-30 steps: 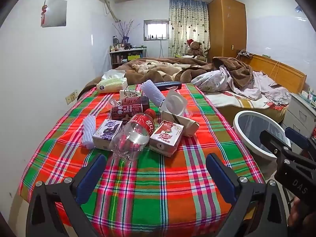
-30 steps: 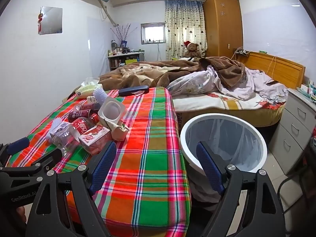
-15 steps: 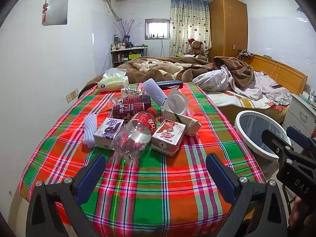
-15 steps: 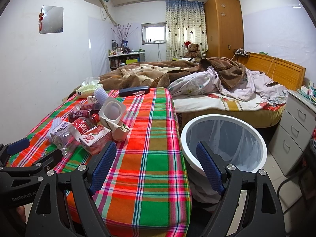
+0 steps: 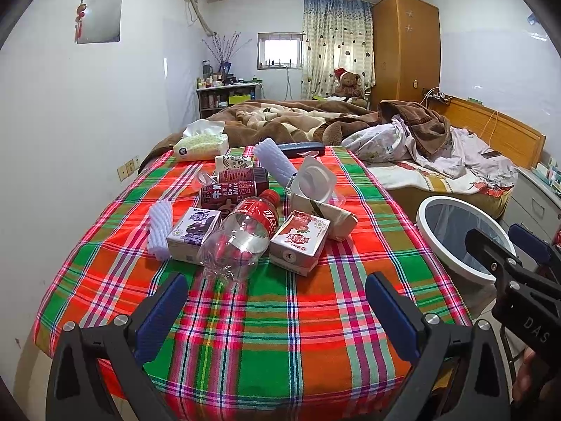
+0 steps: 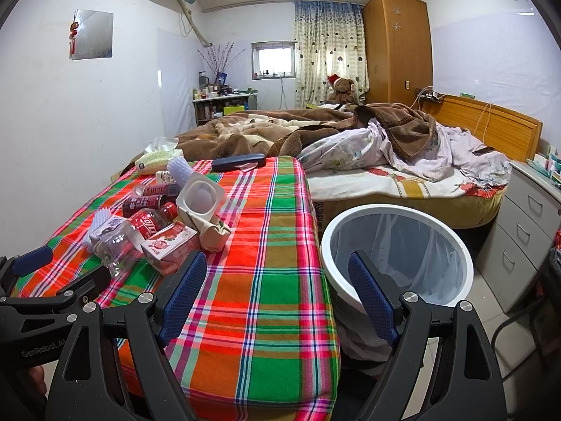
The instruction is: Collect trash
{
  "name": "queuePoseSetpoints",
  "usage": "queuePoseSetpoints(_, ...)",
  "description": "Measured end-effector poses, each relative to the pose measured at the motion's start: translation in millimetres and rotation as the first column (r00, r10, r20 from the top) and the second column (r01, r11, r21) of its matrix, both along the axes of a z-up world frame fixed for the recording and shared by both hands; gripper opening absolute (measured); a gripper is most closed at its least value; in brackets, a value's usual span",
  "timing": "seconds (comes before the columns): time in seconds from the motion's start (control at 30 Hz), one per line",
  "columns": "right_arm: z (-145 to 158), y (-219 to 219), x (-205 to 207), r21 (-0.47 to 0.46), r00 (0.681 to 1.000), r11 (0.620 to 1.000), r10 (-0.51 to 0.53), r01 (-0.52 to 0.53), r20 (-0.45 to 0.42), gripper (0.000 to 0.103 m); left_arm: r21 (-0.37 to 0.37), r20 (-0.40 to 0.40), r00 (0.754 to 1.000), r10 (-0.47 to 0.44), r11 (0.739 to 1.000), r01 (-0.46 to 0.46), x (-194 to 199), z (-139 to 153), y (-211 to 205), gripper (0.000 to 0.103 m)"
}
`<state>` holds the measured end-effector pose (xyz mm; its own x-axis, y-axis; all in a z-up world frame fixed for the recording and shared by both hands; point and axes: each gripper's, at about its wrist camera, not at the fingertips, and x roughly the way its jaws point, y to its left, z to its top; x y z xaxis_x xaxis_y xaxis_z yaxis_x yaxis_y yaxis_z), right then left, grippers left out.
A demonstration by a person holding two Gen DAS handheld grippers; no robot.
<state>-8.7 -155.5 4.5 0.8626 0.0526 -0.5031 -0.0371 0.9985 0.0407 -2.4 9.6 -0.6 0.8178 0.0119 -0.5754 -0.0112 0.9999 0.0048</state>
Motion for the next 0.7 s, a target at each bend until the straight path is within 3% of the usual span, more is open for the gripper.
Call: queuePoseSetpoints(0.7,0.4,0.6,-0.1,-0.004,1.0,1.0,-0.002,0.002,0.003,0.085,-0.001,0.0,1.0,0.001,1.0,-0.001,0.1,-1.2,0.9,0.102)
